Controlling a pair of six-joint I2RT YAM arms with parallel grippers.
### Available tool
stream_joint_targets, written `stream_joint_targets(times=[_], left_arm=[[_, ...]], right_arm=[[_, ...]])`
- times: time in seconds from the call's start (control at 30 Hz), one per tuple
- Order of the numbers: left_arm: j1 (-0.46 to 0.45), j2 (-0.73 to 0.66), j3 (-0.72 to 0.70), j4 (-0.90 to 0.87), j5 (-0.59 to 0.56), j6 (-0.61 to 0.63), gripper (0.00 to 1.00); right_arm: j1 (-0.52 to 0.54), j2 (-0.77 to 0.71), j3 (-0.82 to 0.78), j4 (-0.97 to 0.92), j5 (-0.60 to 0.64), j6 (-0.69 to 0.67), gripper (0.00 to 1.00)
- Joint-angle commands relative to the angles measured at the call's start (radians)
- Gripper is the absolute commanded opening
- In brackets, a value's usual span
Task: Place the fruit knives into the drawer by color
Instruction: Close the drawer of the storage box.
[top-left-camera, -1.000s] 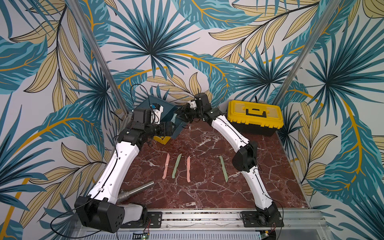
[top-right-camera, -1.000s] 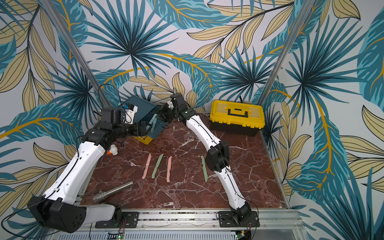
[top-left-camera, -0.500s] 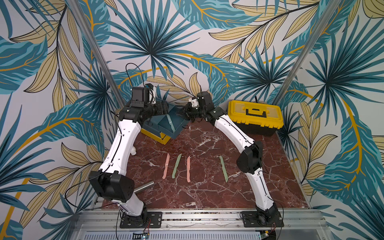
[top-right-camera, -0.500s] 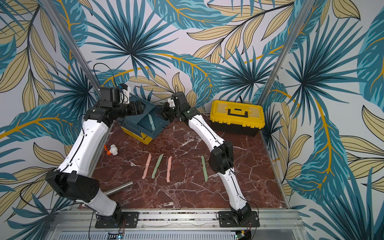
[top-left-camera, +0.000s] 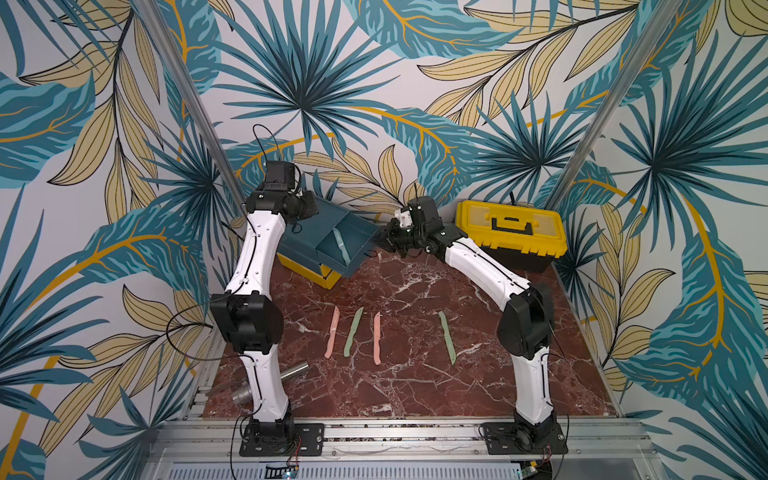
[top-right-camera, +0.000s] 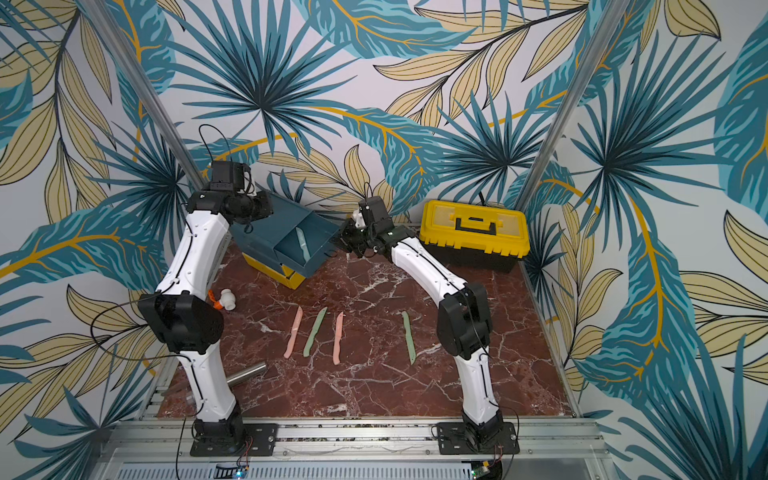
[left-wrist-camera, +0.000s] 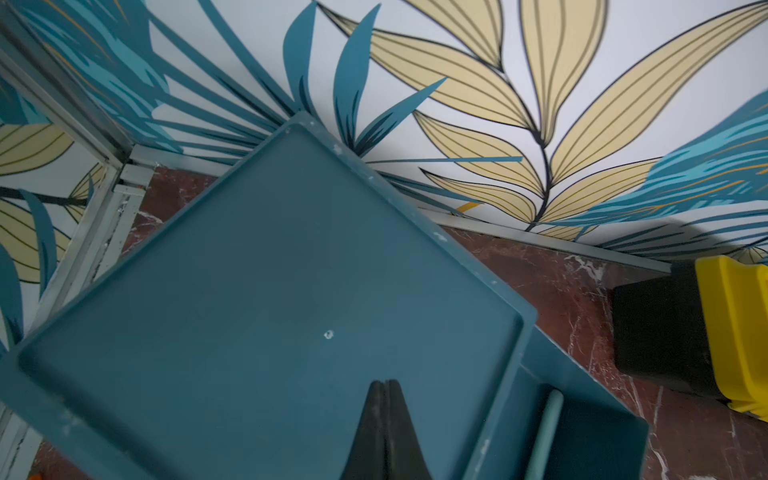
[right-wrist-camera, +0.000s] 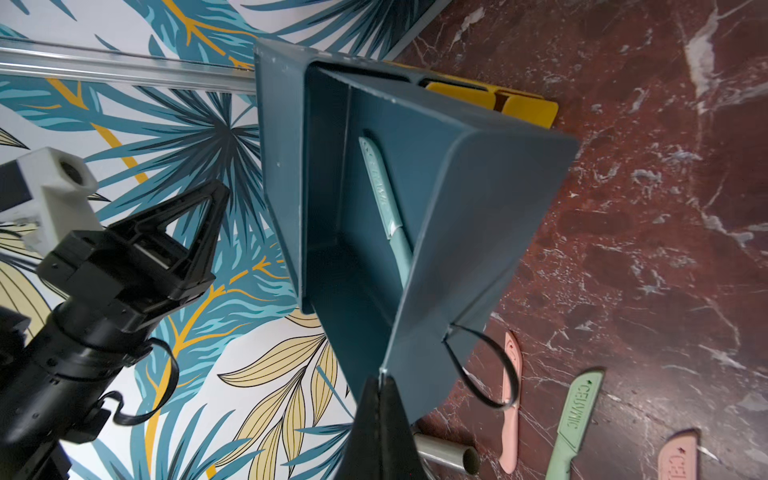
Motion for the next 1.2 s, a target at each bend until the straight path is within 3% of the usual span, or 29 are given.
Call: stream_joint_targets(times=[0.0,0.4,0.6,0.8,1.17], left_arm=[[0.038,0.03,0.028,0.016,0.053,-0.032,0.0],[0.053,0.116,0.025,-0.006,0.09,-0.013,0.0],[0.054,0.103,-0.027,0.005,0.094,-0.006,0.0],[0.053,0.095,-0.061,0.014,0.107,-0.01,0.0],[0.053,0.068,-0.131,0.026,0.117,-0.009,0.0]], right_arm=[[-0.007,0.013,-0.022,-0.021,0.038,-0.031,0.0],[-0.026,0.019,-0.051,-0.07,0.09,-0.034,0.0],[-0.025,0.098,0.0,-0.011,0.018,0.007,0.0],[-0.01,0.223,0.091,0.09,-0.055,0.101,0.0],[0.061,0.464,0.448,0.157,-0.097,0.187,0.0]])
